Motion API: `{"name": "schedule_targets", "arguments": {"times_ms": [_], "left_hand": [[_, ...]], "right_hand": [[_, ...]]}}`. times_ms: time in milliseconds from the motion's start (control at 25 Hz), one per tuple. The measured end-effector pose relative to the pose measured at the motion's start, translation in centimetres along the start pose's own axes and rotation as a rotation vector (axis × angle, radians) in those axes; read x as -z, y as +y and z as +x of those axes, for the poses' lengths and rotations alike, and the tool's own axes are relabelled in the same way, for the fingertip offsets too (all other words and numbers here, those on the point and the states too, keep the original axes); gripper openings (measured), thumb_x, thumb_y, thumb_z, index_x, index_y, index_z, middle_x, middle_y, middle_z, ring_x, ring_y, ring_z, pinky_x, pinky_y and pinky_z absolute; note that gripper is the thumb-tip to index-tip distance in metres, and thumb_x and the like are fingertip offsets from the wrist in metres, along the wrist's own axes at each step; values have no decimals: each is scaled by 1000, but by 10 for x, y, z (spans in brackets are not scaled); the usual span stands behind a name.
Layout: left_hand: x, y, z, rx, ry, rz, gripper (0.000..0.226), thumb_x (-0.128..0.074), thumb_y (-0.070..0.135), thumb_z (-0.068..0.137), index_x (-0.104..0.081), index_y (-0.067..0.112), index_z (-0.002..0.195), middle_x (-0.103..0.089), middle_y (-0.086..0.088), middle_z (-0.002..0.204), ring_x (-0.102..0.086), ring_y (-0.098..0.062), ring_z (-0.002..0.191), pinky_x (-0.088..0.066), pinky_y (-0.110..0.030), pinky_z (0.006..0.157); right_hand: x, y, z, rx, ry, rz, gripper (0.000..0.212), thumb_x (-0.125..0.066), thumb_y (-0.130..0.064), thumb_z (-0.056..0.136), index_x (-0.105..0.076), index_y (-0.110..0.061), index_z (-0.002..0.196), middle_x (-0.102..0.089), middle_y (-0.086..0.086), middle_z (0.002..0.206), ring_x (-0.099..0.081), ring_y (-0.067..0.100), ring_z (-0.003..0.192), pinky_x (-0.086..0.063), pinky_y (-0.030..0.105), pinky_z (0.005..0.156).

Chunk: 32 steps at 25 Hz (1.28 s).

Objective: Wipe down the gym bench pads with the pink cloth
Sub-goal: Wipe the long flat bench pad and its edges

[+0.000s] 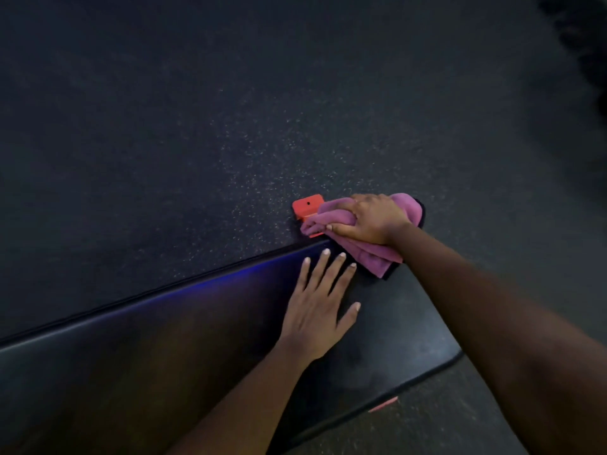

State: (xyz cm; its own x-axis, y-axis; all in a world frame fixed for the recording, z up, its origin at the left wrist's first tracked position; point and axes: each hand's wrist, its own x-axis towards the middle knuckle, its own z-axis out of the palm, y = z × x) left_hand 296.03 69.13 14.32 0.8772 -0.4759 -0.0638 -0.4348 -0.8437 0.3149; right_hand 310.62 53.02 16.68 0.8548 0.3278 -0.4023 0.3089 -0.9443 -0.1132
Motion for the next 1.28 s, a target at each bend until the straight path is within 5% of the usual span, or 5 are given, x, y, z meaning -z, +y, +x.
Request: {"name": "schedule_targets", "arguments": {"times_ms": [200,680,1040,1160,1280], "left_hand": [[-27,34,12,-100,-60,97,62,-36,51,87,-34,22,141,-34,-4,150,-21,-25,141,-13,-46,112],[-31,35,14,-129,-96,191,71,-33,49,85,-13,22,146,-19,-6,154,-10,-26,143,-5,-47,114],[-34,34,14,-133,-99,190,68,-29,49,85,-17,22,147,-18,-8,155,-8,-28,143,3,-46,115],[-25,38,13,-125,-154,177,66,-26,50,89,-16,21,147,-16,-9,156,-6,-29,144,1,-47,116],[5,53,16,-82,-376,116,65,-33,47,94,-9,21,148,-3,-7,158,4,-27,145,2,-48,116]], "right_hand": [[-3,66,-14,-88,-61,272,55,-54,-59,83,-40,-43,134,-53,7,128,-48,24,121,-34,31,100],[-83,89,-180,-554,210,805,68,-62,-50,82,-28,-42,141,-39,-7,147,-43,20,130,-34,32,102],[-139,15,-240,-1013,754,1199,62,-65,-42,81,-36,-45,135,-46,-15,139,-48,9,121,-39,35,105],[-137,1,-253,-1090,640,1138,68,-64,-47,81,-30,-39,140,-47,-3,140,-49,20,121,-41,40,102],[-126,-25,-283,-1141,450,1137,68,-61,-48,83,-27,-39,141,-49,5,137,-50,28,119,-42,41,98]]}}
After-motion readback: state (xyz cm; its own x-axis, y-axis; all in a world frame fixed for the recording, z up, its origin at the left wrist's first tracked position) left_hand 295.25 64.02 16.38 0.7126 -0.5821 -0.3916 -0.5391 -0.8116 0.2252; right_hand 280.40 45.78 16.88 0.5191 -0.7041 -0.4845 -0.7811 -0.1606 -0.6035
